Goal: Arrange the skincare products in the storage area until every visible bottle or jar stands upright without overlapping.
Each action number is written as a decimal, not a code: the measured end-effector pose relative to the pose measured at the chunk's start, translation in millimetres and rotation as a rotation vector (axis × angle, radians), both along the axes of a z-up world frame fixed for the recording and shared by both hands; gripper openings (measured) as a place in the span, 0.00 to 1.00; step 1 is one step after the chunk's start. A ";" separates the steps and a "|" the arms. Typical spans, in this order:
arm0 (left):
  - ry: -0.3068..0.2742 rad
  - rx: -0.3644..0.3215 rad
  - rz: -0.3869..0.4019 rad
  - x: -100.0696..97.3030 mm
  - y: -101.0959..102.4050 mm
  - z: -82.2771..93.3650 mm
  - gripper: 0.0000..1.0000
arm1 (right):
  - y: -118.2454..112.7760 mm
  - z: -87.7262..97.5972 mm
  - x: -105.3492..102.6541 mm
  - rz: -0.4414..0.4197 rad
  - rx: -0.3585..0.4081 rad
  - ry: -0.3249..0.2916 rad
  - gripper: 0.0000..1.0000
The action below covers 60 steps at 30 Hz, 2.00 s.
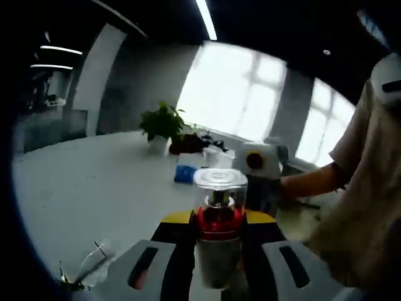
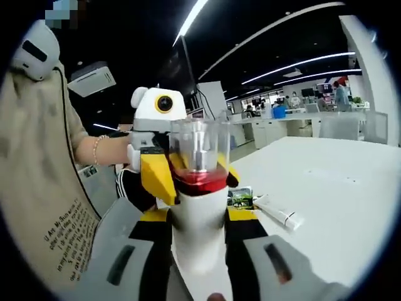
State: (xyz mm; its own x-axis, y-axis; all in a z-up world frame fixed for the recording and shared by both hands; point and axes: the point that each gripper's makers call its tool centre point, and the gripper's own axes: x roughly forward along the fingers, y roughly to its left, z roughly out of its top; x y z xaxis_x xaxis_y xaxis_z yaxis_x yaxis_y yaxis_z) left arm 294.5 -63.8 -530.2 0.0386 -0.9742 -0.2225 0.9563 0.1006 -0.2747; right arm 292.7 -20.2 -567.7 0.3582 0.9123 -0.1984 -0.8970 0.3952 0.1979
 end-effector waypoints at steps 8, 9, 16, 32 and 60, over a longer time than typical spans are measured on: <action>-0.040 0.039 -0.110 3.6 -10.7 -13.2 0.25 | -11.5 -14.0 8.8 -0.095 -0.056 -0.049 0.30; -0.043 0.044 -0.114 3.6 -11.0 -14.5 0.25 | -11.9 -15.4 9.3 -0.099 -0.062 -0.050 0.30; -0.069 0.118 -0.125 13.5 -22.0 -50.6 0.26 | -22.8 -53.1 24.2 -0.176 -0.193 -0.063 0.30; -0.051 0.225 -0.065 31.0 -32.7 -110.2 0.27 | -41.0 -114.1 42.4 -0.246 -0.345 -0.048 0.30; -0.062 0.243 -0.033 44.8 -38.7 -130.7 0.29 | -50.7 -135.5 57.3 -0.243 -0.357 -0.077 0.31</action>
